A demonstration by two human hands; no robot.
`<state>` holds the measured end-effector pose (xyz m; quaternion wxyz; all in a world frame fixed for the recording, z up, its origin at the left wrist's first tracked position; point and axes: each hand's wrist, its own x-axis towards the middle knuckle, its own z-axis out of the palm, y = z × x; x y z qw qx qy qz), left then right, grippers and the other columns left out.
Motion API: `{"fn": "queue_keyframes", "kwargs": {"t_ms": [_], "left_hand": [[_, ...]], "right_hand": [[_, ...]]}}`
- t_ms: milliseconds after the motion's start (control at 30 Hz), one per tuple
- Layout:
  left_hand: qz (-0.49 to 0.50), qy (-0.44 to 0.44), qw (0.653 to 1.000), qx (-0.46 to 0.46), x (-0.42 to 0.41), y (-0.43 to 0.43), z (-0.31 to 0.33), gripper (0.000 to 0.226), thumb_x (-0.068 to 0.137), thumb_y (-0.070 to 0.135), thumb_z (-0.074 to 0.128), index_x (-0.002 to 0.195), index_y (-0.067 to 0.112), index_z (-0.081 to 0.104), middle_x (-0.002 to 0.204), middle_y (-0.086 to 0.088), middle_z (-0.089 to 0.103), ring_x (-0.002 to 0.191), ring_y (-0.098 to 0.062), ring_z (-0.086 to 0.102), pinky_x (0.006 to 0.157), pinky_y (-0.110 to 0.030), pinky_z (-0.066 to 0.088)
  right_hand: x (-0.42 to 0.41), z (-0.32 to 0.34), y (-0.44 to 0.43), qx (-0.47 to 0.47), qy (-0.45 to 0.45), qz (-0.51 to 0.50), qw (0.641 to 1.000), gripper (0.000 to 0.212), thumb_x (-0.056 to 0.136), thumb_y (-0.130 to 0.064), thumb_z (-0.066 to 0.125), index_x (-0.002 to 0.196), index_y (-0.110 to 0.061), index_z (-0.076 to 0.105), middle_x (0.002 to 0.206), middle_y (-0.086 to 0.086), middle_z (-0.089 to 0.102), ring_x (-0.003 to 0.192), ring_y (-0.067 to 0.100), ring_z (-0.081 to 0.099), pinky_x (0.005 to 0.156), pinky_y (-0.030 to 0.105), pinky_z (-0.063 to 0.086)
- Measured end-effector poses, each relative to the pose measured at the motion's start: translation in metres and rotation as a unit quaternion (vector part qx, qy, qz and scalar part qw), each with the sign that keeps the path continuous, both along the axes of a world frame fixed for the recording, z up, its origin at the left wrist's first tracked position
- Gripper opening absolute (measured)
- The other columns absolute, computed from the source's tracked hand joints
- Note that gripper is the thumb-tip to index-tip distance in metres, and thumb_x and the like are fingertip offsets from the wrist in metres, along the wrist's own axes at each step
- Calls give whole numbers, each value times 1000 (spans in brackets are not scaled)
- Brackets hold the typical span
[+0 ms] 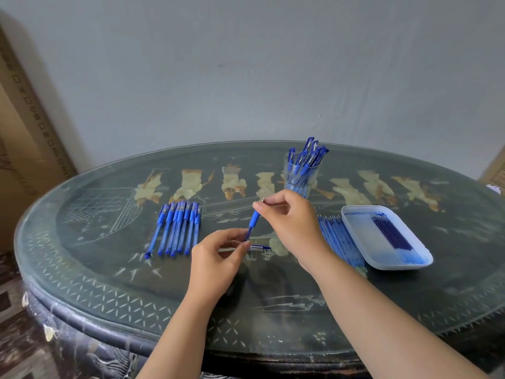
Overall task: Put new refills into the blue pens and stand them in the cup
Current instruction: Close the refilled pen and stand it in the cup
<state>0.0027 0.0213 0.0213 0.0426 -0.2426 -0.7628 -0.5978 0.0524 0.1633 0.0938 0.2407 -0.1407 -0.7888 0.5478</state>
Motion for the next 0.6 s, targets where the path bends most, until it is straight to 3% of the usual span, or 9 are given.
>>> {"fn": "queue_keyframes", "kwargs": {"t_ms": [67,167,267,333,500,600], "left_hand": [[0,-2,1000,3,1,1,0,26,80,10,77,97,30,74,90,15,73,82,0,68,74,-21,57],[1,-2,1000,8,1,1,0,25,80,9,77,97,27,75,89,14,73,81,0,69,74,-22,58],[-2,-3,1000,7,0,0,0,23,81,9,77,98,25,75,90,14,73,83,0,68,75,-23,58],[-2,-1,1000,5,0,0,0,24,81,9,77,98,25,75,90,15,73,84,0,68,75,-24,58],[-4,-2,1000,2,0,0,0,25,81,10,77,99,27,74,90,15,73,85,-2,68,75,-27,59],[-5,1,1000,0,0,0,1,27,81,9,77,98,30,73,91,15,72,86,-1,68,77,-24,58]], "right_hand": [[-1,-2,1,-19,-2,-14,1000,23,86,-38,72,97,-21,61,98,-10,65,87,0,60,73,16,48],[-1,-3,0,-34,-14,33,999,12,93,-32,64,105,-31,63,105,-10,67,98,7,64,88,34,55],[0,-3,0,-6,-15,18,1000,5,93,-26,66,95,-22,68,99,-9,70,92,5,64,83,26,54],[0,-4,-1,-9,-13,-8,1000,16,88,-31,71,92,-17,65,94,-7,68,87,7,63,77,22,52],[-2,-5,-1,-50,-22,27,998,22,90,-36,67,110,-29,61,102,-8,66,97,7,64,89,35,54],[-1,-2,0,-27,-14,41,999,11,96,-26,61,102,-27,70,98,-13,68,90,-6,63,87,26,53]]}}
